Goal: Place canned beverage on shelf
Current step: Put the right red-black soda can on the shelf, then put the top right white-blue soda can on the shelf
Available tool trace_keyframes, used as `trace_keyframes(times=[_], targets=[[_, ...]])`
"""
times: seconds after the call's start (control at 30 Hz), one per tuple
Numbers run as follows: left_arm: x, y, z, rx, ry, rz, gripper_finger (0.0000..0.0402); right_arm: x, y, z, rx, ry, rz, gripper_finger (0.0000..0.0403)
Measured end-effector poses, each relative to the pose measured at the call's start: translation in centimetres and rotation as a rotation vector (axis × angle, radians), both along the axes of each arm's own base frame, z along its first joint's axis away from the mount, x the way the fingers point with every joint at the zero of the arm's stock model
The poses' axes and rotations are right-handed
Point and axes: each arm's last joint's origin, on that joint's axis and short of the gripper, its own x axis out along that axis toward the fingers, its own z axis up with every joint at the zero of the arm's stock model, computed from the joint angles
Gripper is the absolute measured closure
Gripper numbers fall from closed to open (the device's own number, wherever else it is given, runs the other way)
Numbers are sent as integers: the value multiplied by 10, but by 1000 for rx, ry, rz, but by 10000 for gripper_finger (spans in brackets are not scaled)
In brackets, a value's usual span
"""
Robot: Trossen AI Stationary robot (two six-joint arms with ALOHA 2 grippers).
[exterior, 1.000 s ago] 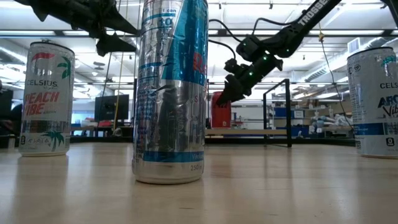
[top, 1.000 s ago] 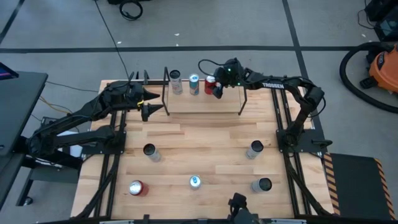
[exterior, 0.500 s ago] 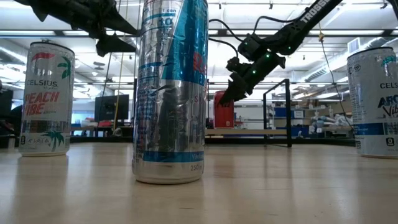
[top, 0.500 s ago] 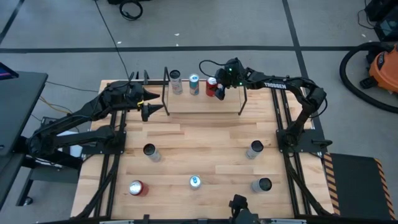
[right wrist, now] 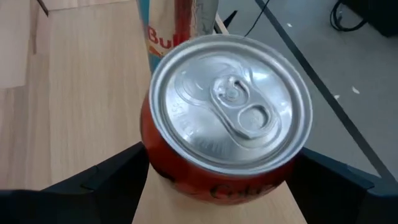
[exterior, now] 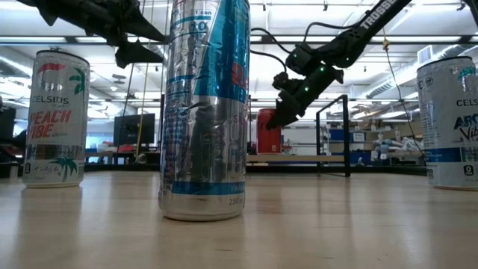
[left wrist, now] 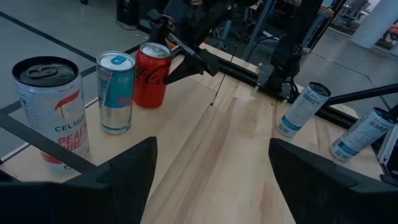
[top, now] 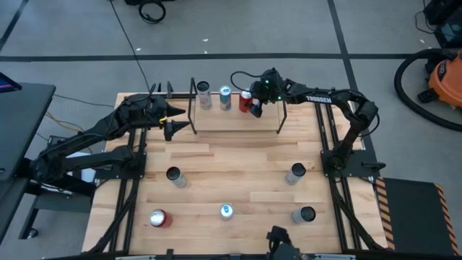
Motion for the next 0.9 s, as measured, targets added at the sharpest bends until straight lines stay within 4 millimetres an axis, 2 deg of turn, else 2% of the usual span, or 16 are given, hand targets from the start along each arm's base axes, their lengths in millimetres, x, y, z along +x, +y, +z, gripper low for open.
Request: trace_keyframes(times=[0.57,0.67,0.9], targets=[[0,0,0,1,1,0,90,3,6,4,-6,-14,22,21],[0,0,0,1,0,0,90,2,10,13,-20,-33,28,20],[0,0,0,1,0,-1,90,-10,20,49,-83,-112,32,20]])
